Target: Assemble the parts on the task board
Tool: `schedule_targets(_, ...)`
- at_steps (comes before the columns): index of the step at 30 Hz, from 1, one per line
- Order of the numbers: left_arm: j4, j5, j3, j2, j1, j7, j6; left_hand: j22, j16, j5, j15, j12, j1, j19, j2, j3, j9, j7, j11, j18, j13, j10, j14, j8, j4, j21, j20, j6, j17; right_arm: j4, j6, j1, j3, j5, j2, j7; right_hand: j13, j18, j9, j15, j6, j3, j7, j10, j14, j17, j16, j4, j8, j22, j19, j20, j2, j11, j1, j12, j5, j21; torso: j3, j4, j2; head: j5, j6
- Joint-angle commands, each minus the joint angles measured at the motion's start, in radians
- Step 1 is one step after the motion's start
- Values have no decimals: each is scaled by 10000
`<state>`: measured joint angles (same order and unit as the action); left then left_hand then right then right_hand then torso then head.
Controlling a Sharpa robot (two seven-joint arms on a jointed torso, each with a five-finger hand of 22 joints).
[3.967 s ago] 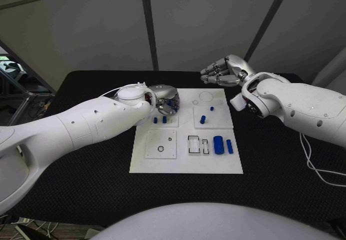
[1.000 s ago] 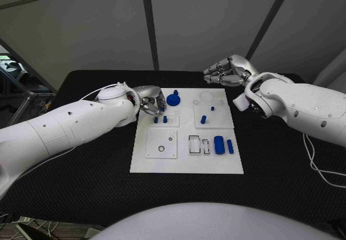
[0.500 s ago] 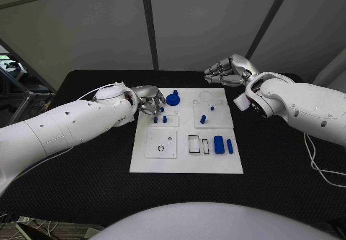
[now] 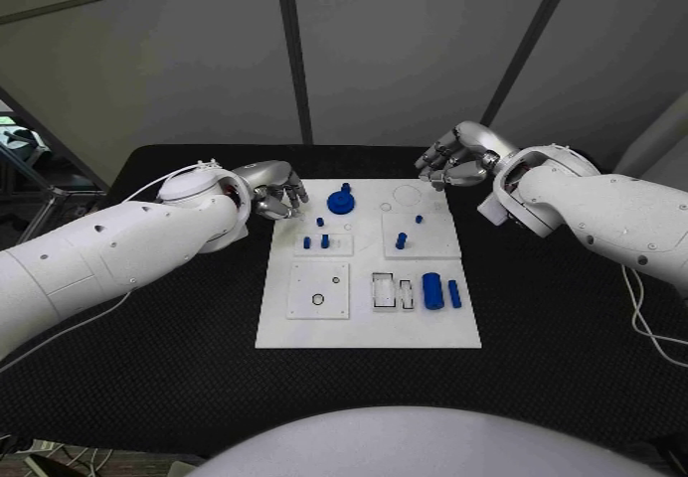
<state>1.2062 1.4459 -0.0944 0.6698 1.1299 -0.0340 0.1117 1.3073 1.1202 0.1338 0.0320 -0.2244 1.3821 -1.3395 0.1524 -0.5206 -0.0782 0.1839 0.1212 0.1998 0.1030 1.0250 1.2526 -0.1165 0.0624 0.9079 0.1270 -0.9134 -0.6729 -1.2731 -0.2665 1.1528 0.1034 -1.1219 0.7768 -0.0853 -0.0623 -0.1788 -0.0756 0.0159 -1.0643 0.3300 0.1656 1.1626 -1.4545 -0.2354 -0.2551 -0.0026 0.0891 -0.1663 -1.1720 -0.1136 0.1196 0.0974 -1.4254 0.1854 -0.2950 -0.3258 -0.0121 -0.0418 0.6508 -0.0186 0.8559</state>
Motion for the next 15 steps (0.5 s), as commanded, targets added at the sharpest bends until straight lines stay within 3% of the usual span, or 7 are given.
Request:
schedule_targets(1,138,-1445,-50,258,18,361,936,250,-137,-55,-4,10,-124,104,104,9,27,-19,-32,-735,-8,9,-85,-54,-69,-202,5,-70,216,-200,428,-12,5,-3011,76,1161,-20,-29,18,-144,-168,-141,-68,267,-574,-436,-723,-91,33,-358,-446,235,-26,-128,-24,-99,63,-619,15,13,-3,-222,-131)
schedule_targets(3,269,-2846,-75,511,18,585,1289,-95,-689,-95,-10,-33,-326,435,171,166,46,-26,-44,-594,-9,17,-410,-102,-185,-1077,9,-138,1044,-368,544,-41,5,-3988,152,1424,-17,0,42,-230,-280,-195,-118,461,-623,-1117,-1977,-135,-33,-759,-614,392,-3,-227,59,-263,71,-1245,8,-3,-14,-378,-197)
schedule_targets(6,486,-4848,-88,819,17,1068,1732,-323,-962,-112,-28,-252,-483,609,160,342,34,-25,-83,-520,67,287,-526,-198,-300,-1592,4,-302,1422,-562,627,-80,5,-4886,228,1663,-28,-6,59,-287,-342,-145,-163,574,-594,-1804,-3251,-110,-119,-1178,-741,486,70,-269,187,-455,102,-1888,-6,-9,-2,-531,-325)
schedule_targets(11,1038,-8510,-94,1327,-1,2304,1914,-1170,-1427,-106,-82,-621,-428,1337,15,625,-25,-94,-150,-252,202,414,-855,-452,-324,-3521,-33,-669,1755,-834,675,-161,4,-5891,296,1986,-37,2,69,-266,-305,130,-167,466,-589,-4423,-6227,-9,-227,-1780,-742,475,265,-229,368,-824,152,-2780,-15,-14,0,-717,-507)
schedule_targets(15,1593,-10148,-93,1697,-84,2988,1885,-1406,-1535,-87,-116,-916,-417,1473,-62,802,-34,-145,-220,-205,324,542,-918,-514,-338,-3952,-57,-719,1846,-1050,825,-279,2,-6370,354,2198,-23,5,88,-221,-134,203,-86,306,-623,-5623,-7375,89,-262,-1997,-696,425,421,-138,515,-992,232,-3094,-23,-20,8,-825,-599)
